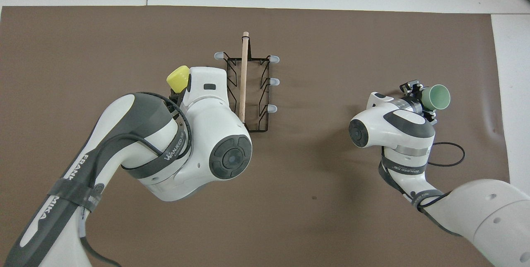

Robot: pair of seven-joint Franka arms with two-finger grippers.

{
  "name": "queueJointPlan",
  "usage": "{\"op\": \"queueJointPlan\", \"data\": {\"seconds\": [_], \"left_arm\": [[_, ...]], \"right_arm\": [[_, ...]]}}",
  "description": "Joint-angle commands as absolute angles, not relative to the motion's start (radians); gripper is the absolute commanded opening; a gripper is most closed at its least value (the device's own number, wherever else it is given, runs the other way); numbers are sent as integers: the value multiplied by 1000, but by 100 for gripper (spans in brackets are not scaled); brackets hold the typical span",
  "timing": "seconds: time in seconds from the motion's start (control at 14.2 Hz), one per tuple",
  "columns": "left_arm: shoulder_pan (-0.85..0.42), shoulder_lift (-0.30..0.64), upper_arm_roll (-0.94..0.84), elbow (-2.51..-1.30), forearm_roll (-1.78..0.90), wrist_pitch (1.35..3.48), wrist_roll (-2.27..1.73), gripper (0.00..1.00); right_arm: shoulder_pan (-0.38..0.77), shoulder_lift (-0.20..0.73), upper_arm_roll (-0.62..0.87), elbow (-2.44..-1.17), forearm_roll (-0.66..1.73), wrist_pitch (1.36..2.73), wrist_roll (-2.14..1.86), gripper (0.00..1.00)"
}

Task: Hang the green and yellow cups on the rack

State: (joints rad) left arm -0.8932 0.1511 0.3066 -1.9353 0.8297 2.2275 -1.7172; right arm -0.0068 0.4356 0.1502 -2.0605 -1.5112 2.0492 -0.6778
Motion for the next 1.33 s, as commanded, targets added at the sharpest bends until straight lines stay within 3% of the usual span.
{"op": "queueJointPlan", "data": {"seconds": [0.0, 0.49, 0.84, 0.91, 0.98, 1.05, 1.26], "left_arm": [[-920, 81, 319, -2038, 969, 2282, -1788, 0], [-966, 72, 318, -2103, 1115, 2359, -1911, 0], [-989, 61, 314, -2129, 1163, 2373, -2022, 0], [-991, 61, 313, -2128, 1163, 2376, -2028, 24], [-991, 63, 310, -2126, 1160, 2378, -2029, 65], [-991, 63, 310, -2126, 1158, 2378, -2028, 100], [-991, 64, 307, -2115, 1144, 2375, -2017, 100]], "right_arm": [[-20, 391, 160, -2069, -1482, 2054, -676, 0], [-58, 253, 164, -2023, -1130, 2175, -738, 0], [-46, 151, 179, -1985, -709, 2197, -739, 0], [-46, 132, 181, -1980, -621, 2200, -742, 0], [-46, 111, 181, -1971, -538, 2216, -755, 0], [-49, 88, 181, -1971, -459, 2232, -776, 0], [-61, 34, 179, -1968, -235, 2237, -848, 0]]}}
